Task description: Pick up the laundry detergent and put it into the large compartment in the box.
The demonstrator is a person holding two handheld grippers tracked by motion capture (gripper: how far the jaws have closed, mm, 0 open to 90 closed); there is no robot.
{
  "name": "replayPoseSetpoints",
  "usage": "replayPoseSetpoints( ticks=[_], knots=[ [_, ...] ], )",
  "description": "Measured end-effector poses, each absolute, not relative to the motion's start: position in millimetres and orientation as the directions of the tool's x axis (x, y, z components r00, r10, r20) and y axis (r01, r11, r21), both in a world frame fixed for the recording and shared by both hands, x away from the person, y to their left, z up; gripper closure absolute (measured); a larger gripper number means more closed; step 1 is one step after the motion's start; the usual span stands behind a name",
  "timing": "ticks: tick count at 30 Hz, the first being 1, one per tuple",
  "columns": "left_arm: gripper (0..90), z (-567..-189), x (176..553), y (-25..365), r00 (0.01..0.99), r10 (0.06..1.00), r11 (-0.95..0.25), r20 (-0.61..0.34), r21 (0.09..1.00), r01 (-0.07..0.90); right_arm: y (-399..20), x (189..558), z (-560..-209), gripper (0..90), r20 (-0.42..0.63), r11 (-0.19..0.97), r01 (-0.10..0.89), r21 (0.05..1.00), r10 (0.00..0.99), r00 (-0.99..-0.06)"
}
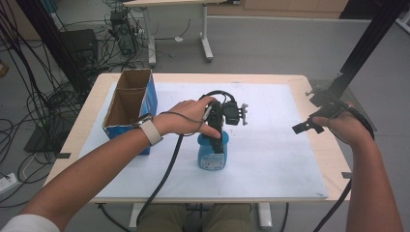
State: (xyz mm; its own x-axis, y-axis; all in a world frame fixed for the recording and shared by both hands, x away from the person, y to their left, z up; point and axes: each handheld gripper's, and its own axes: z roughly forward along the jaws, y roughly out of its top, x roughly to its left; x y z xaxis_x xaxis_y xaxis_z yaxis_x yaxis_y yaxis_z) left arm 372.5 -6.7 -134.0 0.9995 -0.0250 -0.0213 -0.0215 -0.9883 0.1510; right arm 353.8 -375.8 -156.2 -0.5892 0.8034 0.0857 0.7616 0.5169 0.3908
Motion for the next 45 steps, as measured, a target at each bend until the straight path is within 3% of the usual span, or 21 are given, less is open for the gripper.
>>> replayPoseSetpoints(
  ticks=[23, 45],
  knots=[
    [11.0, -150, 371, -14, 1.0, -0.028, -0.992, -0.001, 0.121, -0.028, -379, 351, -161, 7.5, 0.091, 0.511, 0.763, 0.395, 0.805, -0.586],
    [21.1, -158, 366, -14, 0.998, -0.043, -0.993, 0.034, 0.112, -0.047, -378, 351, -161, 7.5, 0.089, 0.515, 0.761, 0.395, 0.803, -0.59]
  ],
)
